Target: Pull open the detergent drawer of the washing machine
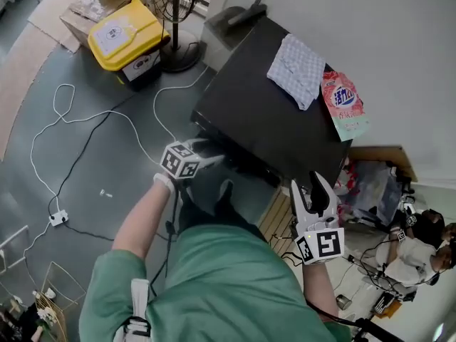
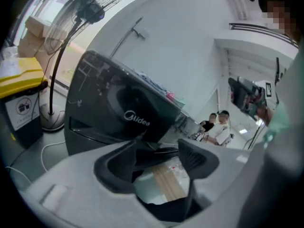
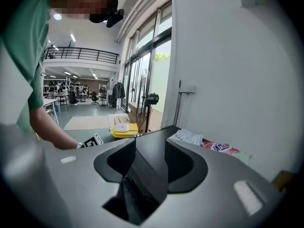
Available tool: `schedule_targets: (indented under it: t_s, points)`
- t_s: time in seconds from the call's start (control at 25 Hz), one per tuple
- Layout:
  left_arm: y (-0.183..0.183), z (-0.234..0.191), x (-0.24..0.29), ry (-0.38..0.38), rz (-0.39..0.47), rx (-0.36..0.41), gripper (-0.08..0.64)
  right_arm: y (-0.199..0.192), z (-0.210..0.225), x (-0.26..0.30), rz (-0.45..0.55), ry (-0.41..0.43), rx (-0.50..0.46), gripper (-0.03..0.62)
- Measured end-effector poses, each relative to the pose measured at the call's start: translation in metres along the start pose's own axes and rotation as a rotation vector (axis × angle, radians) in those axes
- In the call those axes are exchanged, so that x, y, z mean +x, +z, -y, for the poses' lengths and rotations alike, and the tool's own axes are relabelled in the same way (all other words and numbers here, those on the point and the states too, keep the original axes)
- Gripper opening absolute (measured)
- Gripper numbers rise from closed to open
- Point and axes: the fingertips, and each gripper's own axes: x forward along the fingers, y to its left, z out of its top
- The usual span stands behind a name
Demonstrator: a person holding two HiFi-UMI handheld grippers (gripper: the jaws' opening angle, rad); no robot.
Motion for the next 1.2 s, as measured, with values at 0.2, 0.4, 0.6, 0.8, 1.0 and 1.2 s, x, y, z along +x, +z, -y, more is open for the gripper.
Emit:
schedule_targets:
  t_s: [0.2, 0.4, 0.6, 0.8, 1.0, 1.2]
  points:
    - [-0.005, -0.014, 0.017, -0.074, -0.015, -0.082, 0.287, -0.010, -0.008, -0.006, -0.040, -0.048, 0.015, 0.189]
    - [0.001, -0.021, 0.028, -0.110, -0.028, -0.091, 0.291, -0.015, -0.010, -0.008, -0.053, -0.079, 0.037, 0.189]
    - [0.003, -0.022, 0.037, -0.161, -0.017, -0.149, 0.302, -0.021, -0.011, -0.012, -0.062, -0.097, 0.057, 0.189]
    - [0.007, -0.019, 0.046, -0.218, 0.002, -0.184, 0.311, -0.031, -0.009, -0.018, -0.074, -0.105, 0.078, 0.189]
    - [0.009, -0.017, 0.050, -0.241, 0.011, -0.205, 0.311, -0.041, -0.007, -0.025, -0.082, -0.104, 0.093, 0.189]
    - [0.013, -0.017, 0.052, -0.222, 0.048, -0.252, 0.319, -0.045, -0.011, -0.024, -0.081, -0.074, 0.099, 0.189]
